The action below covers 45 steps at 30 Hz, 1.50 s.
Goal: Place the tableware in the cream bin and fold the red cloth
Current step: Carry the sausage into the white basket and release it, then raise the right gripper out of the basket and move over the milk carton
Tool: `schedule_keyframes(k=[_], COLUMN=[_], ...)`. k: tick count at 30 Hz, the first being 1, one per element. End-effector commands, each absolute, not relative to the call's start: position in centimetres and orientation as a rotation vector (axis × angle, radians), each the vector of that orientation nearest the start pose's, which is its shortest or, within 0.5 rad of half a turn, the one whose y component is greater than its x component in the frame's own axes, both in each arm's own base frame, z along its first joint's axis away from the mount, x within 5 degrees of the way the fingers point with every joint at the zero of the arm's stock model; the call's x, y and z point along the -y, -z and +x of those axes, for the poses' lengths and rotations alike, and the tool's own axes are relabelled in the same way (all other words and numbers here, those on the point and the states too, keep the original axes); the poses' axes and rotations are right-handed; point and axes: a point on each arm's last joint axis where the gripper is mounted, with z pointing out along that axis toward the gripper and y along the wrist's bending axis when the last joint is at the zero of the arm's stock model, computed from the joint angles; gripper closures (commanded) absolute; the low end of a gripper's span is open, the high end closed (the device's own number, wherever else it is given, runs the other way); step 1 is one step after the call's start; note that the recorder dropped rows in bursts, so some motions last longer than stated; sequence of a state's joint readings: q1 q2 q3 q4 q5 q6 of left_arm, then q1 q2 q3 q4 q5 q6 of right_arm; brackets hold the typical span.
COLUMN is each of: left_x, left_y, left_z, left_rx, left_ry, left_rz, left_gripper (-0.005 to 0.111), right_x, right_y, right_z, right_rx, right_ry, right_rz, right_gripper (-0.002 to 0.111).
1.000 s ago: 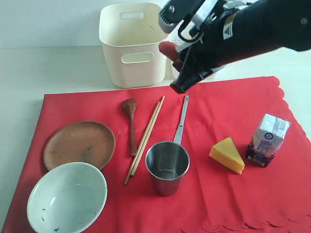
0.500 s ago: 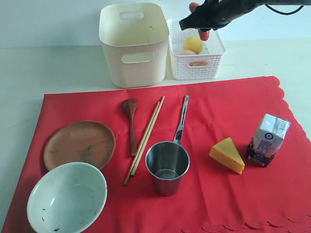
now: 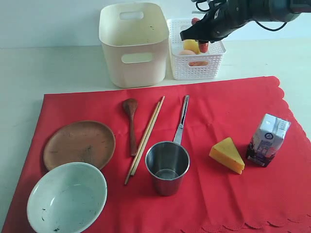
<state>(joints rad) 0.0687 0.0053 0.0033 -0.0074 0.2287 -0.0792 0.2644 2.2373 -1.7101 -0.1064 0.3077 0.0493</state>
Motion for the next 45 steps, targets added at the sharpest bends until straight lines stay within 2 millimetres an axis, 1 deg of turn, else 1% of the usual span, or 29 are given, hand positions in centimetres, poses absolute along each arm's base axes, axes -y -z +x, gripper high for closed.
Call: schedule_keyframes(k=[1,7,10,12,14,17,23,27,29,32,37,40,41,45], left_x=[-0.4,-0.4,-0.4,-0.4,-0.4,-0.4,-0.4,-0.4,-0.4,-0.4,-0.4,-0.4,-0.4,-0.4], left_y=[-19.4,-19.4,-19.4,-19.4,-19.4,-19.4,-19.4,-19.4,-19.4,-19.4,-19.4,-19.4,-19.4,-19.4], left_z=[5.6,5.6,5.6,5.6,5.6,5.6,5.6,5.6,5.6,5.6,5.6,5.6,5.6,5.6], left_rx=[-1.695,-1.695,-1.695,-1.695,-1.695,-1.695,-1.695,-1.695,-1.695,-1.695,-1.695,-1.695,-1.695,-1.695], left_ry=[0.02,0.02,0.02,0.02,0.02,0.02,0.02,0.02,0.02,0.02,0.02,0.02,0.02,0.02], left_rz=[-0.135,-0.135,-0.135,-0.135,-0.135,-0.135,-0.135,-0.135,-0.135,-0.135,-0.135,-0.135,-0.135,-0.135], left_gripper=[0.105,0.105,0.105,0.105,0.105,0.105,0.105,0.105,0.105,0.105,0.105,0.105,0.105,0.105], right_x=[-12.9,-12.9,-12.9,-12.9,-12.8,-12.6,-12.2,-11.6,-11.3,-10.9,-10.3,-10.1,-10.1,-10.0], right_y=[-18.0,-18.0,-18.1,-18.3,-18.9,-20.4,-24.4,-27.0,-28.4,-30.4,-33.2,-34.5,-35.0,-36.6], right_z=[49.4,49.4,49.4,49.2,49.0,48.5,47.2,45.9,45.1,43.8,41.8,40.6,40.2,38.9], right_rx=[-2.259,-2.257,-2.256,-2.269,-2.275,-2.283,-2.275,-2.279,-2.291,-2.305,-2.326,-2.344,-2.346,-2.333], right_ry=[-0.074,-0.075,-0.075,-0.074,-0.071,-0.063,-0.057,-0.013,-0.003,0.005,0.015,-0.013,-0.024,-0.073], right_rz=[-0.339,-0.339,-0.338,-0.337,-0.336,-0.336,-0.326,-0.351,-0.348,-0.341,-0.33,-0.31,-0.304,-0.309], right_gripper=[0.071,0.043,0.034,0.032,0.032,0.032,0.033,0.033,0.037,0.053,0.088,0.105,0.108,0.108])
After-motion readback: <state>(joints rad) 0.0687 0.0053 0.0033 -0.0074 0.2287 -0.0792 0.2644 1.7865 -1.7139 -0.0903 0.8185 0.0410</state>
